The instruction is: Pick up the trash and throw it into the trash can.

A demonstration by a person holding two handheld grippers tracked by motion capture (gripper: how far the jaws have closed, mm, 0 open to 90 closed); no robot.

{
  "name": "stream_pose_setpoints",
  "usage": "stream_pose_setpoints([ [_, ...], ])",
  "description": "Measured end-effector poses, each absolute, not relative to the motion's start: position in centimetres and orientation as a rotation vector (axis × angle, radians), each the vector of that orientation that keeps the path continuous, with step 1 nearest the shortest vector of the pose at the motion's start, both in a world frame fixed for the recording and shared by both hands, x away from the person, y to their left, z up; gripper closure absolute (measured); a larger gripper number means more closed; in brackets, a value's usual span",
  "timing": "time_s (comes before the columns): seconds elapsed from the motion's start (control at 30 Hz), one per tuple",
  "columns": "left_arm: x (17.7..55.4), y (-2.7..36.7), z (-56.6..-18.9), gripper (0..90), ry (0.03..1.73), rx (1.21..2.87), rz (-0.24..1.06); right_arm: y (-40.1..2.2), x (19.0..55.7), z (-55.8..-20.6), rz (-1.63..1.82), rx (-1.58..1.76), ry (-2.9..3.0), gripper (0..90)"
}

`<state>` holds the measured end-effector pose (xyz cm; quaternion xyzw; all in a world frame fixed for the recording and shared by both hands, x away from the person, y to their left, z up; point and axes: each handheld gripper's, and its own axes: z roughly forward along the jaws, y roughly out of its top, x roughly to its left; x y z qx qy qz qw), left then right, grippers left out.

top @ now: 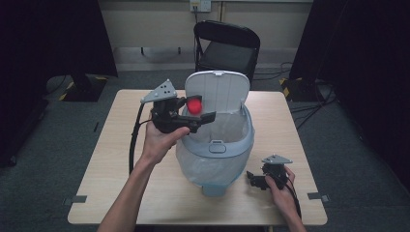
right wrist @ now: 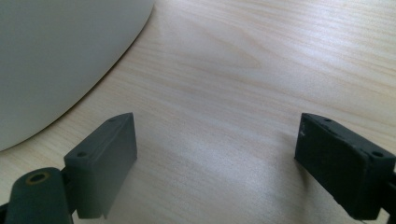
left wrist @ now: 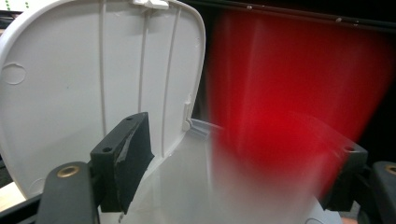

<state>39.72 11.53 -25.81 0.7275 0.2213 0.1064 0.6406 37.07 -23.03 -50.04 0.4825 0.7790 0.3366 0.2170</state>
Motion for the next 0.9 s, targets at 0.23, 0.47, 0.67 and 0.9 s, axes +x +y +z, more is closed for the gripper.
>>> stream_pose_setpoints([
  [0.23, 39.8, 11.9, -26.3, 24.7, 0.511, 1.659, 0.238, -23.0, 37.1, -50.0, 0.932, 1.336, 2.158, 11.6],
  [0.47, 39.9, 13.1, -26.8, 25.7, 0.526, 1.645, 0.255, -23.0, 37.1, -50.0, 0.933, 1.337, 2.158, 11.6],
  [0.67, 40.2, 15.2, -27.2, 27.0, 0.569, 1.623, 0.281, -23.0, 37.1, -50.0, 0.934, 1.338, 2.159, 11.5],
  [0.9, 41.2, 17.7, -27.6, 27.0, 0.651, 1.597, 0.341, -23.0, 37.1, -50.0, 0.933, 1.337, 2.158, 11.6],
])
